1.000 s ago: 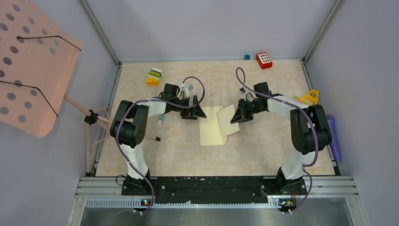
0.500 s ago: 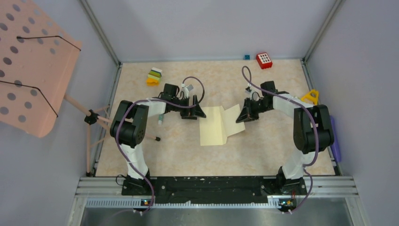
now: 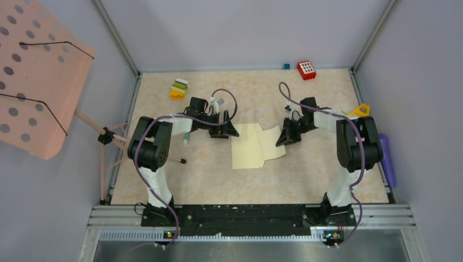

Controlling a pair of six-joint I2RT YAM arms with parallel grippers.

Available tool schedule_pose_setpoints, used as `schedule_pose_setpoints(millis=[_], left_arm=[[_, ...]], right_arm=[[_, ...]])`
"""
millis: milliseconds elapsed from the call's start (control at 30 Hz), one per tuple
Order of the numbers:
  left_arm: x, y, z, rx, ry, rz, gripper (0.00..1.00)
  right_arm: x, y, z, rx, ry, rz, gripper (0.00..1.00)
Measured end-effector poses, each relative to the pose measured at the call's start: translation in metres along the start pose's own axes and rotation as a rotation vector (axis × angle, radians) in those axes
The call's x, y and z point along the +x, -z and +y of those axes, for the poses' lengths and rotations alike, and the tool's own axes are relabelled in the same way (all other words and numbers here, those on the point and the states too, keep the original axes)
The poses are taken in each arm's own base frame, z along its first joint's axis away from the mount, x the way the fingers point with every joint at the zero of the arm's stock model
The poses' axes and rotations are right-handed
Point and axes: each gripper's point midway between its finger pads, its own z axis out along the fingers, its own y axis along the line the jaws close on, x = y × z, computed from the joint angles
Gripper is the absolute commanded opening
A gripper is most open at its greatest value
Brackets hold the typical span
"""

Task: Place the letter into the envelope and seal it
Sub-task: Place the letter in the envelope.

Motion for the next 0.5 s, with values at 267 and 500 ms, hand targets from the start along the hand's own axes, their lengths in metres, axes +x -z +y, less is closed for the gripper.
schedule_pose_setpoints(millis=[267, 500], left_arm=[[0.0, 0.0, 0.0, -0.002, -0.003, -0.003, 0.98], [0.003, -0.003, -0.004, -0.018, -0.024, 0.002, 0.99]], right_arm=[[-0.001, -0.001, -0.013, 0.066, 0.005, -0.008, 0.0], [-0.003, -0.002, -0.019, 0.097, 0.015, -0.015, 0.0]])
